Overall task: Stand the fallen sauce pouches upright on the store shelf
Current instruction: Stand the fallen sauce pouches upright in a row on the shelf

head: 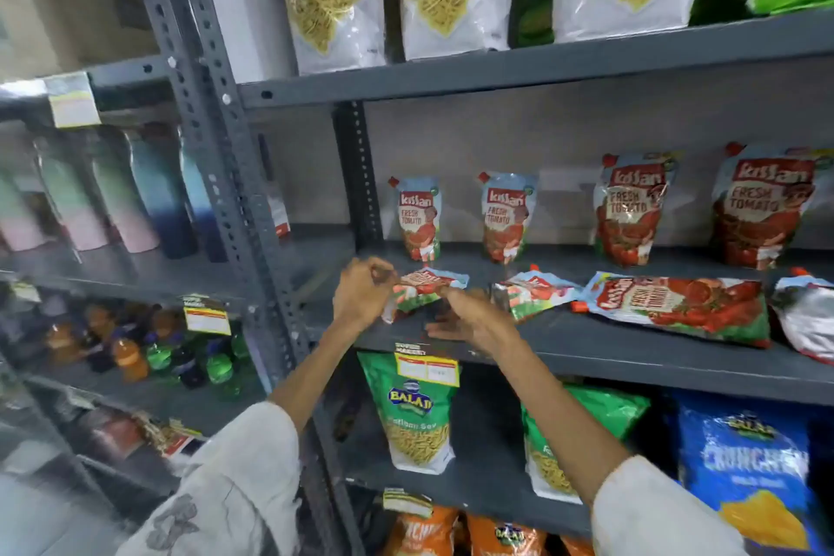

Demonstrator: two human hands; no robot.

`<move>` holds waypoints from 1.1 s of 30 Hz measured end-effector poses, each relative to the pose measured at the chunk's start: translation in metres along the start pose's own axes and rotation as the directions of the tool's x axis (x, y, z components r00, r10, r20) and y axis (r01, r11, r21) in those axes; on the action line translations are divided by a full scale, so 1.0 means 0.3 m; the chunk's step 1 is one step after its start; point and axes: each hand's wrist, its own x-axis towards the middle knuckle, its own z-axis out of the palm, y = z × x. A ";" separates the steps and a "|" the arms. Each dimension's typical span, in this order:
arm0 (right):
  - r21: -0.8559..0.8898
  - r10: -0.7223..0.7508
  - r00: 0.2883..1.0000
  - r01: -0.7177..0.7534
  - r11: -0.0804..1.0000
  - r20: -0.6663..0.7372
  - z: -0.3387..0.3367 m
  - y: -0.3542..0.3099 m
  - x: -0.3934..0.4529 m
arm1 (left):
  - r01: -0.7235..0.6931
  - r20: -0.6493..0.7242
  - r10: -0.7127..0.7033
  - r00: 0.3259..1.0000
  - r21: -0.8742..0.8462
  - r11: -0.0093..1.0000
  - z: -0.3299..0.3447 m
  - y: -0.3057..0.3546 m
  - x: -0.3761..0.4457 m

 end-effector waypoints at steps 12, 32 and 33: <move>-0.147 0.024 0.998 -0.032 0.989 -0.058 0.049 -0.038 0.112 | 0.552 0.691 -0.265 0.673 -0.231 0.801 -0.033 -0.002 0.127; -0.527 -0.617 0.768 0.600 0.602 0.171 0.243 0.018 0.231 | 0.077 0.160 0.011 0.987 -0.538 0.840 -0.033 -0.200 0.072; -0.537 -0.617 0.771 0.592 0.601 0.159 0.244 0.020 0.232 | 0.090 0.168 0.001 0.986 -0.534 0.841 -0.036 -0.204 0.069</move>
